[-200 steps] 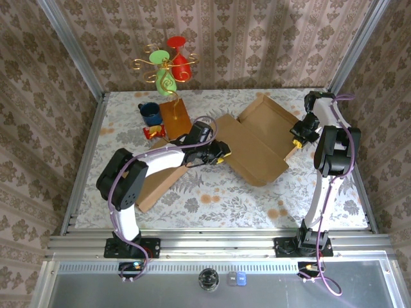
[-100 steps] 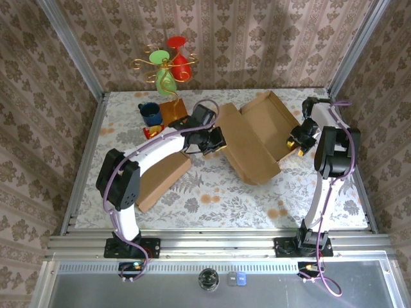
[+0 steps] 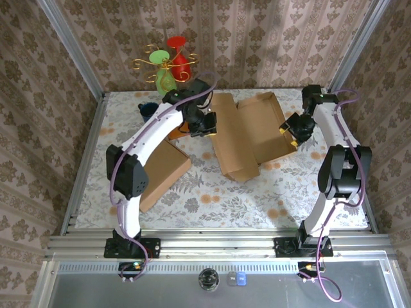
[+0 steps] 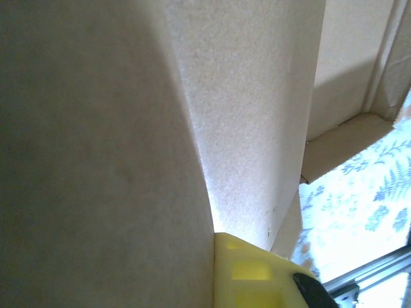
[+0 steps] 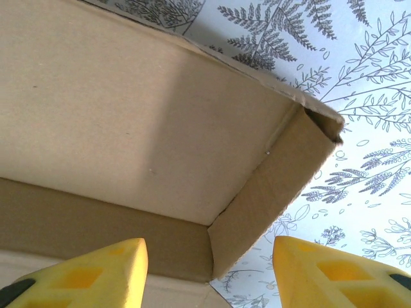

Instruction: Fold the paper box

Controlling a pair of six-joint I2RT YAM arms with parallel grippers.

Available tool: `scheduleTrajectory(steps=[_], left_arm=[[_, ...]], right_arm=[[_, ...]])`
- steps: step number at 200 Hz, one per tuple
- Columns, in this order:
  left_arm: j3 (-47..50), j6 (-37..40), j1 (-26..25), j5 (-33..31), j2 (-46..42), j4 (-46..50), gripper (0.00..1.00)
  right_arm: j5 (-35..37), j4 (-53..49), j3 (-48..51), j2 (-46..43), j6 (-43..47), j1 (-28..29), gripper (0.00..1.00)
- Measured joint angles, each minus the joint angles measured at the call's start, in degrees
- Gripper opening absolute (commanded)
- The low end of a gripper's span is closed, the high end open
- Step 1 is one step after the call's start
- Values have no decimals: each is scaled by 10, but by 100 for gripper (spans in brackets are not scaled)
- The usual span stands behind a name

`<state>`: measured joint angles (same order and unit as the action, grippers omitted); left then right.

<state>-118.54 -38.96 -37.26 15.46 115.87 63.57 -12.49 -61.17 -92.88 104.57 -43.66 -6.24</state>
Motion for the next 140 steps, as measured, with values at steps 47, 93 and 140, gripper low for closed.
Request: scheduleTrajectory(steps=[47,93,140], left_arm=[[-195,83,2,-44,99,154,0],[-332,137,2,-91,160,253,0],[-339,189,5,-130,160,282,0]], right_arm=[[16,10,-16,-14,49,15,51],[39,13,-27,-15,137,32,53],[39,37,-26,-14,213,34,50]])
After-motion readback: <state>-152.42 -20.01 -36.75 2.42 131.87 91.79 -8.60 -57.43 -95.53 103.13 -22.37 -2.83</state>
